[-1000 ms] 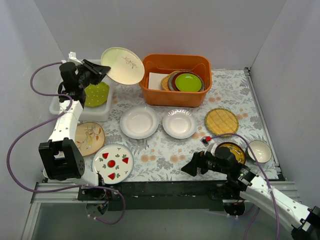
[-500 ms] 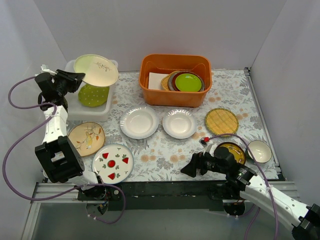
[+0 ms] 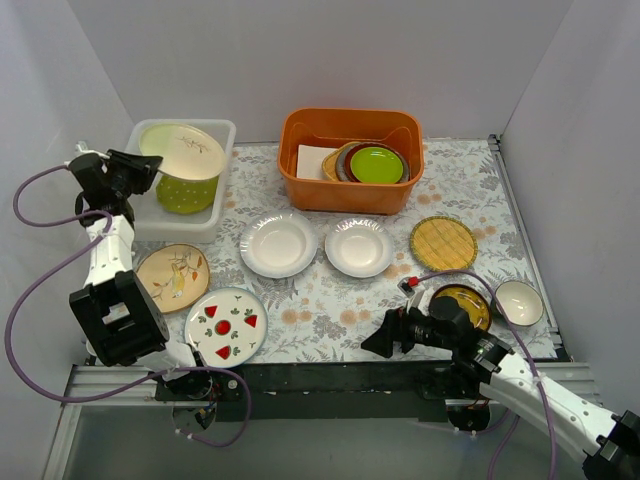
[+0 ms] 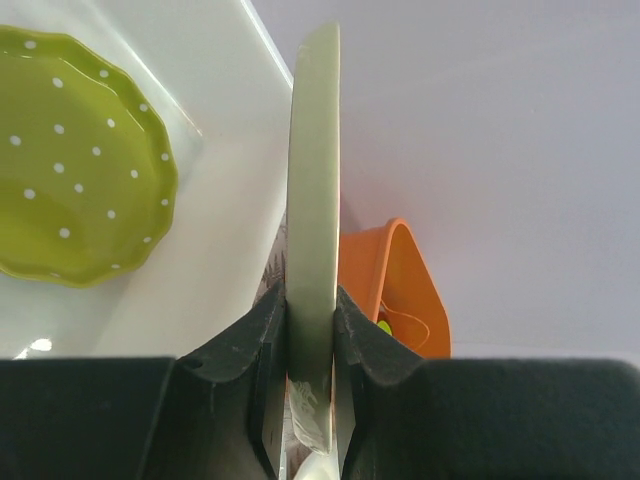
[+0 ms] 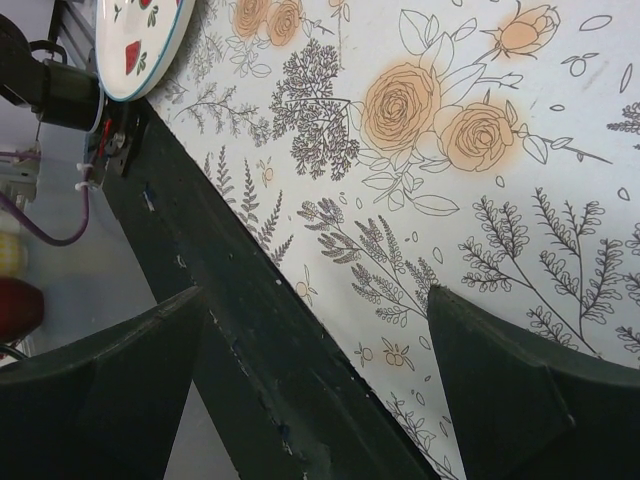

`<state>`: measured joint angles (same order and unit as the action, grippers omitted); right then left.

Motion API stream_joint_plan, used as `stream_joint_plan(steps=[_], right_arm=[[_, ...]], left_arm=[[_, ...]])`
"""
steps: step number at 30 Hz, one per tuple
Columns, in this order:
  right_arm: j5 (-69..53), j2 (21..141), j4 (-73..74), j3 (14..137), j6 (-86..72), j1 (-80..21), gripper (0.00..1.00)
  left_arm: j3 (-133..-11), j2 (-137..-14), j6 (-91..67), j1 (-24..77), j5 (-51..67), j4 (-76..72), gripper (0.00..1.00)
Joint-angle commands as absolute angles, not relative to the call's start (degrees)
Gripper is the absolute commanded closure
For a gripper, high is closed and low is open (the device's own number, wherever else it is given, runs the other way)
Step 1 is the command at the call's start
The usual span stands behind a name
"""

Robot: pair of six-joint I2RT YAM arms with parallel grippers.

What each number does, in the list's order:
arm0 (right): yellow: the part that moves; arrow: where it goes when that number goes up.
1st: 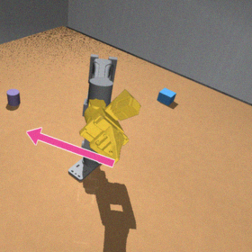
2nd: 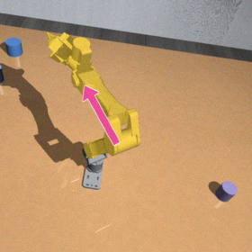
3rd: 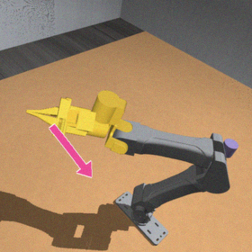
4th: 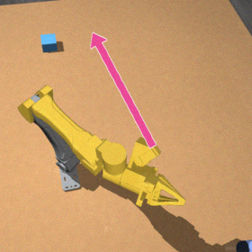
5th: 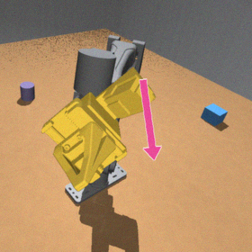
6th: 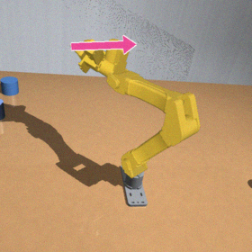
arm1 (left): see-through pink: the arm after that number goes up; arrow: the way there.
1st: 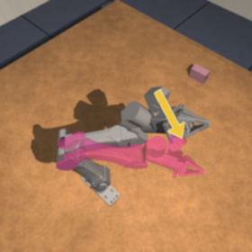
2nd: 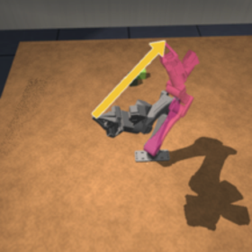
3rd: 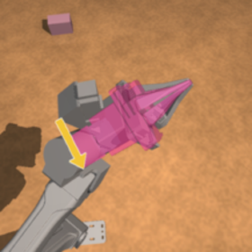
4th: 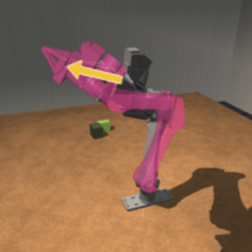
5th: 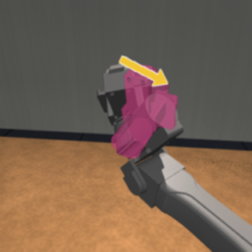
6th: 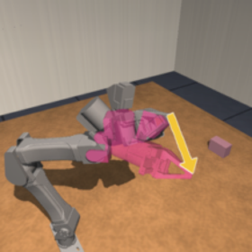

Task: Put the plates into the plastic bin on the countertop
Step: Place the plate in the plastic bin.

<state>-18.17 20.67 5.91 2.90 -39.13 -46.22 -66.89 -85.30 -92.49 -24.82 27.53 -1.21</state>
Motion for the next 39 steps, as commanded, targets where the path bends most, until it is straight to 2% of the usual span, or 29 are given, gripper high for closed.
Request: stream_joint_plan(steps=[1,15,39], right_arm=[[-19.16,21.79,4.05,0.44,-39.55,-46.41,0.02],[-19.77,23.47,2.37,0.44,-39.90,-46.41,0.02],[-20.22,27.68,-0.88,-1.93,-40.43,-46.41,0.02]], left_arm=[[-68.82,-83.67,-94.31,-25.49,25.41,-7.29,1.00],[-69.17,-90.96,-91.76,-25.40,19.60,-5.97,1.00],[-76.46,-108.80,-92.20,-25.40,25.13,-11.60,1.00]])
